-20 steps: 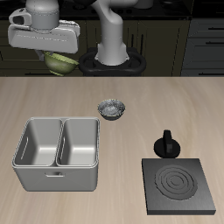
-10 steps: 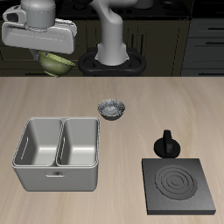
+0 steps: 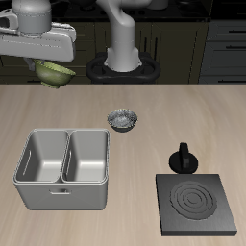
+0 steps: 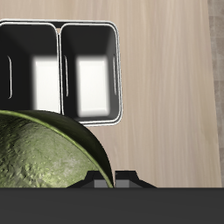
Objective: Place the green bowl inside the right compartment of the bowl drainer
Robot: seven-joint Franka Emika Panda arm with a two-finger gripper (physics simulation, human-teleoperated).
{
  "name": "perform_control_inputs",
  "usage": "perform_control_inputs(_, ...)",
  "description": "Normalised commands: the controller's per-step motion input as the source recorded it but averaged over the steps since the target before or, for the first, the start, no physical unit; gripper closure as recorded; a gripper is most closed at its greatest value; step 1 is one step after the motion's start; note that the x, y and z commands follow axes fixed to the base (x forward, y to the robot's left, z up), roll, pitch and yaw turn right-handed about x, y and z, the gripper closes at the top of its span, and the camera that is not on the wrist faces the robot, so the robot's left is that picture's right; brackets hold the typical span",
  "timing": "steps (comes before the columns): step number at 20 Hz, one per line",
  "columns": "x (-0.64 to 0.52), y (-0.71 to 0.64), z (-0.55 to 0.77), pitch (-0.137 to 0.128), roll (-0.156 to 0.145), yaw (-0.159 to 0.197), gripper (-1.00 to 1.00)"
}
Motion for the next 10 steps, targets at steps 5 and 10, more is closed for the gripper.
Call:
perform_control_inputs(5, 0.17, -0.07, 0.07, -0.005, 0.039, -0.026, 1.0)
perform_control_inputs(10, 0.17, -0.06, 0.05, -0.012, 0.015, 0.002, 1.0)
